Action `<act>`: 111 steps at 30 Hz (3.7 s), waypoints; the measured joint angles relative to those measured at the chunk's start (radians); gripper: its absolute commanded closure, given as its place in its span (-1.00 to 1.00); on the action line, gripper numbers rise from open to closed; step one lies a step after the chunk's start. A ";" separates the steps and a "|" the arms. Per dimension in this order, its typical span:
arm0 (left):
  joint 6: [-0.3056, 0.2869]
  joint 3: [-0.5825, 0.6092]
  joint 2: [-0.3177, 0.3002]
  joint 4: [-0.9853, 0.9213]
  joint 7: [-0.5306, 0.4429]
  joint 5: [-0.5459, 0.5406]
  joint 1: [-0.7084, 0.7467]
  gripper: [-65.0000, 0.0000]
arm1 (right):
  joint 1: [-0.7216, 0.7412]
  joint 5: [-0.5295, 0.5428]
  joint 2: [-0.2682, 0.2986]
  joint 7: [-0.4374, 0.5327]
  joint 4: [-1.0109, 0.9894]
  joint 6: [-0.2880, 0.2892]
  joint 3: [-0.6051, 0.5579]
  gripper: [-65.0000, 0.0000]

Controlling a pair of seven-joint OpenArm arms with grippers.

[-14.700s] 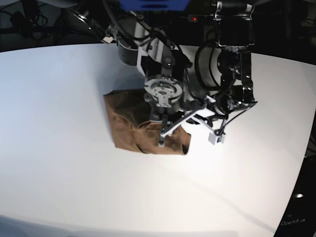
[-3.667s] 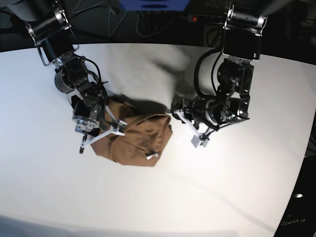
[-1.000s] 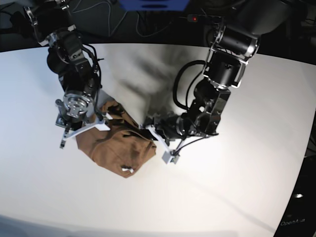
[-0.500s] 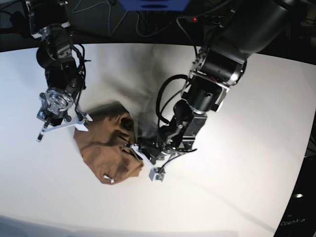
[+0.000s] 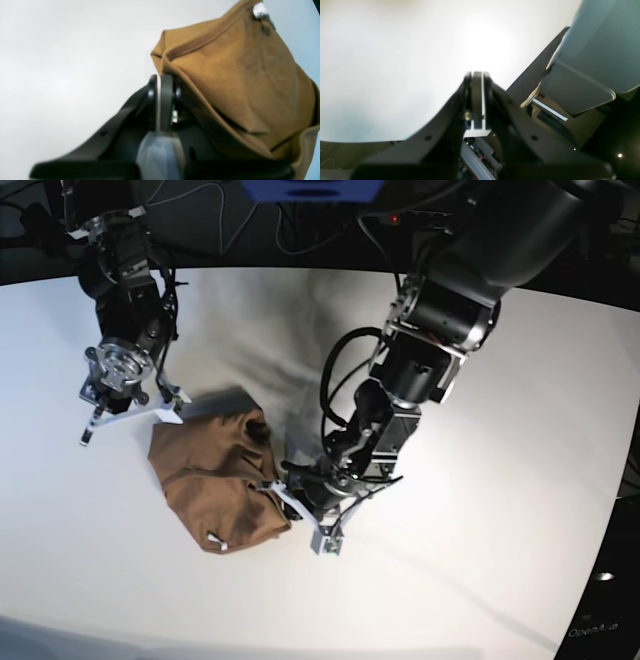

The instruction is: Fold the T-shirt properly

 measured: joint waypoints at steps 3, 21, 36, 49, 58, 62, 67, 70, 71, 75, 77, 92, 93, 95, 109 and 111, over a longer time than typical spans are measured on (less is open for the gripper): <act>0.002 -0.008 -0.015 0.124 0.085 -0.025 0.054 0.92 | -0.005 0.001 0.000 -0.001 0.001 0.000 0.000 1.00; 0.000 -0.040 -0.243 0.718 0.434 -0.107 0.376 0.92 | 0.039 0.001 0.022 0.049 -0.007 0.000 0.031 1.00; -0.004 -0.138 -0.430 1.136 0.618 -0.111 0.725 0.92 | 0.178 0.084 0.029 0.211 -0.243 0.001 0.025 1.00; -0.007 -0.325 -0.430 1.310 0.765 -0.105 0.847 0.92 | 0.365 0.076 0.045 0.469 -0.630 0.001 0.025 1.00; -0.007 -0.351 -0.430 1.312 0.774 -0.106 0.854 0.92 | 0.373 0.046 -0.020 0.453 -0.673 -0.015 -0.019 1.00; -0.007 -0.352 -0.430 1.312 0.775 -0.106 0.833 0.92 | 0.349 0.061 -0.063 0.394 -0.602 -0.006 -0.058 1.00; -0.007 -0.351 -0.427 1.312 0.774 -0.106 0.834 0.92 | 0.328 0.078 -0.101 0.306 -0.473 0.003 -0.125 1.00; -0.008 -0.352 -0.428 1.312 0.774 -0.106 0.832 0.92 | 0.317 0.069 -0.101 0.286 -0.436 0.000 -0.146 1.00; -0.008 -0.351 -0.427 1.312 0.774 -0.105 0.830 0.92 | 0.310 0.070 -0.101 0.286 -0.436 0.000 -0.146 1.00; -0.008 -0.351 -0.428 1.312 0.774 -0.106 0.831 0.92 | 0.295 0.076 -0.074 0.283 -0.440 0.003 -0.146 1.00; -0.008 -0.351 -0.428 1.312 0.774 -0.106 0.831 0.92 | 0.293 0.076 -0.050 0.284 -0.439 0.002 -0.137 1.00; -0.014 -0.346 -0.491 1.372 0.776 -0.112 0.861 0.92 | 0.077 0.069 0.013 0.290 -0.343 0.003 0.227 1.00; -0.010 -0.344 -0.503 1.382 0.778 -0.108 0.866 0.92 | 0.062 0.068 0.014 0.288 -0.317 0.003 0.260 1.00; -0.015 -0.343 -0.533 1.401 0.773 -0.114 0.885 0.92 | 0.024 0.068 0.012 0.283 -0.261 0.000 0.317 1.00; -0.015 -0.340 -0.638 1.493 0.771 -0.114 1.119 0.92 | -0.261 0.076 -0.099 0.290 -0.045 0.001 0.714 1.00; -0.015 -0.340 -0.648 1.493 0.774 -0.116 1.168 0.92 | -0.293 0.074 -0.112 0.283 -0.033 0.004 0.760 1.00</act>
